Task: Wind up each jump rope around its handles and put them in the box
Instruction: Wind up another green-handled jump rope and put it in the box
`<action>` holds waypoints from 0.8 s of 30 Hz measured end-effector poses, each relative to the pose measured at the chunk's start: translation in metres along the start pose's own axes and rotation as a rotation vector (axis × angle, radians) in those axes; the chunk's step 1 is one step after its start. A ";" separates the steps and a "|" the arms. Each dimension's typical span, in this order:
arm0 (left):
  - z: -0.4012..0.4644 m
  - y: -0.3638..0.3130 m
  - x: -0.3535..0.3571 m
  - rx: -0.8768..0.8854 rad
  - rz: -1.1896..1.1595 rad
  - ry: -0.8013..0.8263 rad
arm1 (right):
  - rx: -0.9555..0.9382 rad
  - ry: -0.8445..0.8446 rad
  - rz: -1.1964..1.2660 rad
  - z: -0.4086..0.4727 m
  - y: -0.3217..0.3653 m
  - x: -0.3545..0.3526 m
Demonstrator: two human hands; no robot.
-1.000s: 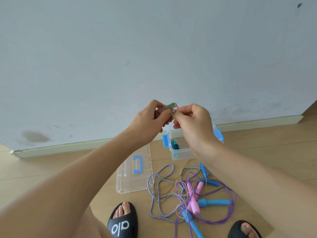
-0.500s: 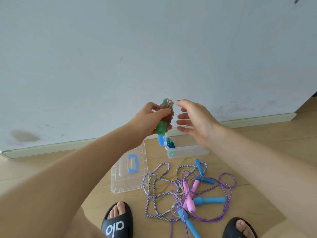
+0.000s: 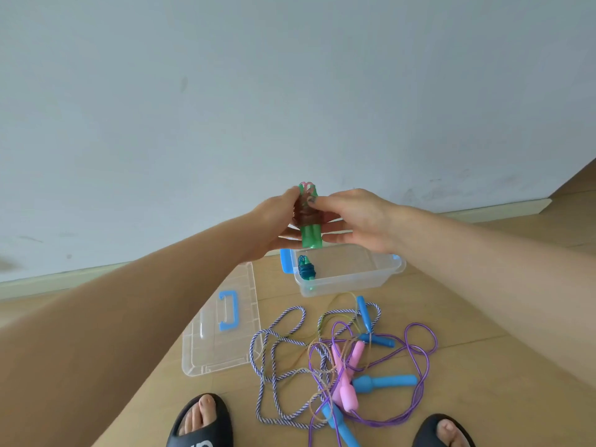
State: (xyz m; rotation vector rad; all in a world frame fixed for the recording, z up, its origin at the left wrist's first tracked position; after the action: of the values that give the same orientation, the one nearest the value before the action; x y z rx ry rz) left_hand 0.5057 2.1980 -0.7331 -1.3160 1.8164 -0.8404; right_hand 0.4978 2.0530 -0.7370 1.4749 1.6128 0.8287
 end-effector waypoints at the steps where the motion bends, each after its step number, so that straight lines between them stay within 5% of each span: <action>1: 0.013 0.002 0.003 -0.003 0.032 -0.022 | 0.016 -0.011 0.012 0.014 -0.006 -0.003; 6: 0.086 0.060 0.002 0.037 0.437 -0.285 | 0.149 -0.099 -0.063 0.085 -0.063 -0.028; 9: 0.119 0.113 -0.001 0.004 0.696 -0.273 | 0.245 -0.150 -0.159 0.127 -0.108 -0.033; 15: 0.164 0.156 0.010 0.023 0.723 -0.222 | 0.341 -0.209 -0.224 0.197 -0.173 -0.010; 24: 0.183 0.172 0.013 0.041 0.647 -0.163 | 0.325 -0.128 -0.700 0.216 -0.211 0.010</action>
State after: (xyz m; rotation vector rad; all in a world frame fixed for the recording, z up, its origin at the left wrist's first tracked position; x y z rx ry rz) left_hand 0.5748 2.2150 -0.9744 -0.6678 1.9068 -0.3995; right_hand 0.5854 2.0303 -1.0253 1.0090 2.0354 0.0785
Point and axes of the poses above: each hand's wrist, its own z-axis towards the middle knuckle, its own x-axis out of the palm, y = z × x, the point moved 4 cm from there along z, towards the middle knuckle, and after that the axes turned 9 degrees about -y, right-handed, at the moved point
